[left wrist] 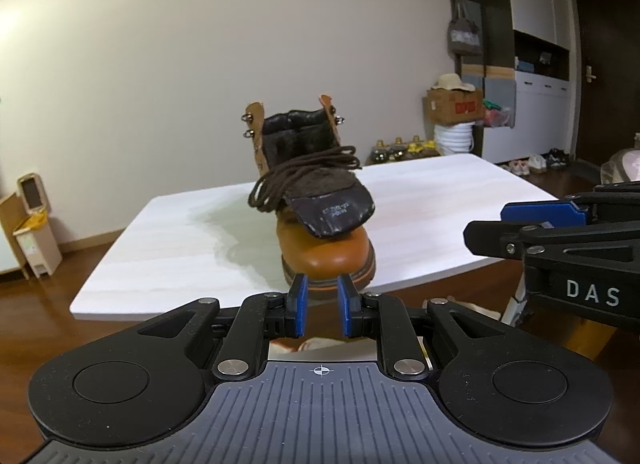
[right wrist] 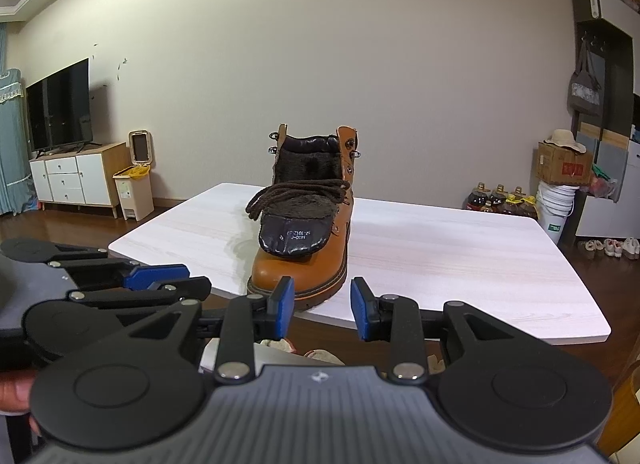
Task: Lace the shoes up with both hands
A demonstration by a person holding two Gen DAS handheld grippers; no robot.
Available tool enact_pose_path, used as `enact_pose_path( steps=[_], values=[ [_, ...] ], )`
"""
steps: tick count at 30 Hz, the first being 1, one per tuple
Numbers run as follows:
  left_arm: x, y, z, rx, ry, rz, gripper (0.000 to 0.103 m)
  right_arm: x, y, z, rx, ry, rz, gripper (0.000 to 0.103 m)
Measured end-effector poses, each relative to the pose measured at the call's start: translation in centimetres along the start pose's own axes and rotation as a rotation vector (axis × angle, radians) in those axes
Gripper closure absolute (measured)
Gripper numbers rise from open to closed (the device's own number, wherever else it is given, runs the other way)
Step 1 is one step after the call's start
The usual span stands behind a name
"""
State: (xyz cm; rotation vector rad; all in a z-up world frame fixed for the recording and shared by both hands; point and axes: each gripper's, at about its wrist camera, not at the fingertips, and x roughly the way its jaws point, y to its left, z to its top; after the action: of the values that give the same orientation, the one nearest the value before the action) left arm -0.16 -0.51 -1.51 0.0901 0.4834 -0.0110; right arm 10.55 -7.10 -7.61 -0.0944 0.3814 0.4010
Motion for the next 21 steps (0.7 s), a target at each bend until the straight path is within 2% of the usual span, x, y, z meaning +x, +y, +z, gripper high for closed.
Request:
enact_pose_path(
  steps=[11, 21],
  values=[
    [0.4, -0.5, 0.2, 0.000, -0.001, 0.004, 0.085, 0.2, -0.5, 0.0, 0.008, 0.010, -0.004, 0.069],
    [1.2, -0.5, 0.2, 0.012, 0.021, 0.006, 0.085, 1.1, -1.1, -0.2, 0.033, 0.057, 0.004, 0.069]
  ],
)
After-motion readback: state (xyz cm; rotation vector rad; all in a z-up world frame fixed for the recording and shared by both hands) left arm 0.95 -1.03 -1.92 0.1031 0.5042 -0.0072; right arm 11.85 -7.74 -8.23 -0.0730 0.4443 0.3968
